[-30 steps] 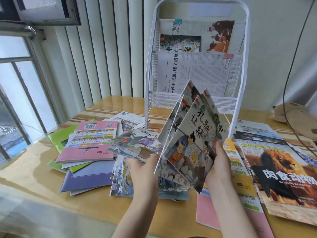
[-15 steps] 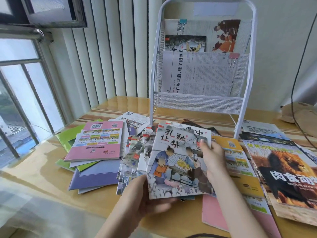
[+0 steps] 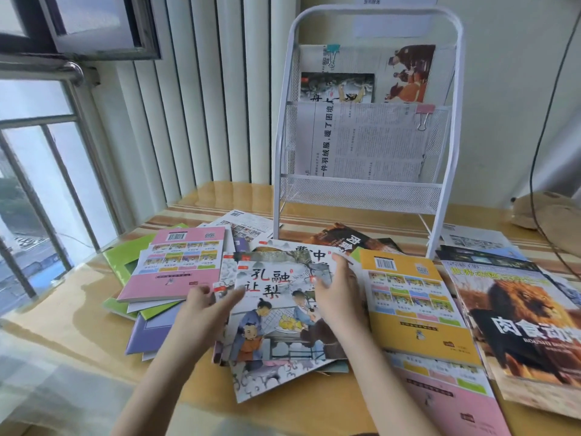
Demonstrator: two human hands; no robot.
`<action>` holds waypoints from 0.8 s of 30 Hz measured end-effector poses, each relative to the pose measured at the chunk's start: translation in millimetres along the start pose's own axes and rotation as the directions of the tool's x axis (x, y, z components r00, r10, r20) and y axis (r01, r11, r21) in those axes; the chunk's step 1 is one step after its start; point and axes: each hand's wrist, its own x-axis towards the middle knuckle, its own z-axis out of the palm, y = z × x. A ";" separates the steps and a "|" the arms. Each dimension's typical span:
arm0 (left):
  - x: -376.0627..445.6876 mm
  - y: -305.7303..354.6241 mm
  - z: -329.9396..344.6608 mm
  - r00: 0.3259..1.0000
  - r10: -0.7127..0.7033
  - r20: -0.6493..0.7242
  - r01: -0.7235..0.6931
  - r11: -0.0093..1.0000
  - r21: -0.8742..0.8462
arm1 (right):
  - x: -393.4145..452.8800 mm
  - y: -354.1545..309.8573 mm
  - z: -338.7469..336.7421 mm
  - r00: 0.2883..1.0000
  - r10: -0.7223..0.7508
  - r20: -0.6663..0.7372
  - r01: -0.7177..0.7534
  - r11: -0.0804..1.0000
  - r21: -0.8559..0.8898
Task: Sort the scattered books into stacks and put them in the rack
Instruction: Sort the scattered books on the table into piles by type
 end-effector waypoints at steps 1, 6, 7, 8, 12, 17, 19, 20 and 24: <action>4.9 1.0 -5.9 1.000 -0.019 0.024 0.020 1.000 -0.018 | -1.0 -0.6 1.8 1.000 0.004 -0.001 -0.004 1.000 0.030; 18.3 18.4 -36.3 0.951 -0.235 0.202 0.286 0.917 -0.279 | -3.0 -1.0 0.5 0.998 -0.026 0.059 0.013 0.976 0.218; 18.9 21.1 -41.0 0.930 -0.260 0.261 0.333 0.895 -0.296 | -1.9 -0.6 0.2 0.997 -0.031 0.076 0.011 0.968 0.252; 21.5 22.6 -44.7 0.906 -0.270 0.327 0.370 0.879 -0.300 | -1.6 -1.0 -0.3 0.995 -0.036 0.093 0.009 0.961 0.276; 34.7 21.4 -49.9 0.835 -0.204 0.510 0.356 0.908 -0.220 | -1.7 -0.5 0.0 0.988 -0.069 0.136 0.030 0.963 0.268; 35.6 25.9 -40.2 0.852 -0.170 0.495 0.275 0.950 -0.147 | 5.1 7.4 -3.0 0.970 -0.109 0.217 0.028 0.938 0.345; 32.8 30.3 -33.0 0.822 -0.149 0.549 0.295 0.937 -0.187 | 8.6 9.0 -9.2 0.962 -0.089 0.258 -0.004 0.941 0.339; 30.3 31.9 -27.3 0.824 -0.143 0.549 0.297 0.934 -0.201 | 10.2 9.5 -13.5 0.957 -0.084 0.276 -0.007 0.950 0.312; 24.6 22.7 -11.9 0.865 -0.192 0.463 0.320 0.923 -0.215 | 21.2 17.0 -35.1 0.938 -0.104 0.330 0.071 0.991 0.110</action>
